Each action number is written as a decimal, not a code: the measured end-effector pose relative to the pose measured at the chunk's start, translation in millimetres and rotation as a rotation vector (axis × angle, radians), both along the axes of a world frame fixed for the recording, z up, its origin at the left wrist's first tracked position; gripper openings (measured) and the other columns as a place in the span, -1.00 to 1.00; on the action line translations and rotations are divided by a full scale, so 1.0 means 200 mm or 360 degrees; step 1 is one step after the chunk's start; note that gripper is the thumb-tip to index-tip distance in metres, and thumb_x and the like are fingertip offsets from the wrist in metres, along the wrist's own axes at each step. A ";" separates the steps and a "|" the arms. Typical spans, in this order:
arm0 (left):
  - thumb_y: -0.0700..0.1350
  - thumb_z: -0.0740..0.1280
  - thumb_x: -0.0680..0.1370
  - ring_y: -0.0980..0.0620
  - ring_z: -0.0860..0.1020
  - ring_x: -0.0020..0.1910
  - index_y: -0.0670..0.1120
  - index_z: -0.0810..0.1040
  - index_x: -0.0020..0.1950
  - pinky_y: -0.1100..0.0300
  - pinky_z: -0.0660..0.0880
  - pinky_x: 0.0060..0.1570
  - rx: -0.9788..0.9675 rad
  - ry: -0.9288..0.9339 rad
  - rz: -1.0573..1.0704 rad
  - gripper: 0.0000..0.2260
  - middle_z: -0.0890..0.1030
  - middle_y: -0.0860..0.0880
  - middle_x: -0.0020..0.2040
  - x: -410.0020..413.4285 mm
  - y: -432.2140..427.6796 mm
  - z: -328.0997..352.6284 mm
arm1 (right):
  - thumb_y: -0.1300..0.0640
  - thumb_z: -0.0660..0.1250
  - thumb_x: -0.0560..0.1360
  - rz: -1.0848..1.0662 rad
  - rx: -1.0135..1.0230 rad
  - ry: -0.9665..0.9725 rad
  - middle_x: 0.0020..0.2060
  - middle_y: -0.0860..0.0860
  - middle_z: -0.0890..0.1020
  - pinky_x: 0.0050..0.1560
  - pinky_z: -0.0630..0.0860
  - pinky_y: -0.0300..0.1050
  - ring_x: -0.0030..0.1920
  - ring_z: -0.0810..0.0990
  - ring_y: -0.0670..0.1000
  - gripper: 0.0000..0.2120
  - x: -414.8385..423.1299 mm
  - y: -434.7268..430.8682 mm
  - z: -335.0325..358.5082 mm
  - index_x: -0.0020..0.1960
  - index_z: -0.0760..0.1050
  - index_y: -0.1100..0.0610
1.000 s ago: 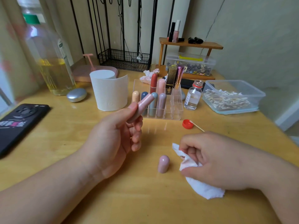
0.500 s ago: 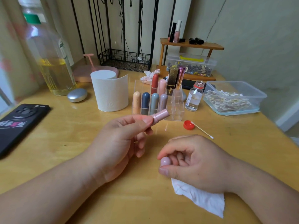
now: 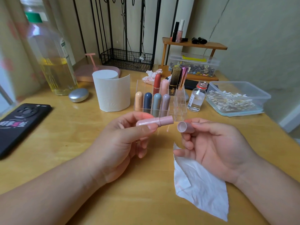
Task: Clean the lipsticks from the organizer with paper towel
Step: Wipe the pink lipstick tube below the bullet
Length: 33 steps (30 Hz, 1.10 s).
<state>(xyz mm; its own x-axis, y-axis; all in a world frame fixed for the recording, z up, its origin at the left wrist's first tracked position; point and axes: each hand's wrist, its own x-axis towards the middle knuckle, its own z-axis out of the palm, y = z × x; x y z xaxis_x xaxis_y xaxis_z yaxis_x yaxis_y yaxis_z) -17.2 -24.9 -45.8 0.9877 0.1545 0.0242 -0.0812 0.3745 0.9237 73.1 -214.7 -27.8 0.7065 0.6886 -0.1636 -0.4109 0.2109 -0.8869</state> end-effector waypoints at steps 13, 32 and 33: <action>-0.07 0.54 0.44 -0.04 0.47 -0.45 -0.10 0.68 -0.07 0.02 0.47 -0.45 0.0762 -0.0068 0.0127 -0.85 0.54 -0.17 -0.39 -0.03 -0.03 0.00 | 0.23 0.38 0.40 -0.0085 0.0012 -0.0424 -0.30 0.18 0.49 -0.34 0.57 0.00 -0.35 0.46 0.03 -0.91 -0.03 0.01 -0.05 -0.12 0.65 0.18; 0.11 0.45 0.49 0.14 0.54 -0.24 0.06 0.68 -0.10 0.41 0.36 -0.31 0.1825 -0.0409 0.0341 -0.86 0.59 0.14 -0.27 -0.07 -0.08 0.02 | -0.16 0.53 0.34 -0.0405 -0.0402 -0.1035 -0.52 0.14 0.50 -0.49 0.40 -0.18 -0.57 0.44 0.05 -0.64 -0.08 0.04 -0.05 -0.34 0.50 0.07; 0.10 0.46 0.49 0.15 0.54 -0.24 0.07 0.69 -0.08 0.42 0.36 -0.30 0.1751 -0.0383 0.0334 -0.88 0.59 0.16 -0.26 -0.06 -0.08 0.02 | -0.08 0.55 0.35 -0.0358 -0.0353 -0.1048 -0.47 0.17 0.54 -0.49 0.42 -0.17 -0.56 0.46 0.04 -0.70 -0.09 0.05 -0.05 -0.27 0.53 0.10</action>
<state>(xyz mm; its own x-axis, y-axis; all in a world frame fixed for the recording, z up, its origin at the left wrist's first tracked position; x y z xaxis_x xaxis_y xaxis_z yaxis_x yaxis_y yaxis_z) -29.6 -41.9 -42.3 0.8962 0.0937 0.4335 -0.2658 -0.6689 0.6942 54.9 -205.5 -37.7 0.8270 0.5151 0.2254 0.2547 0.0143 -0.9669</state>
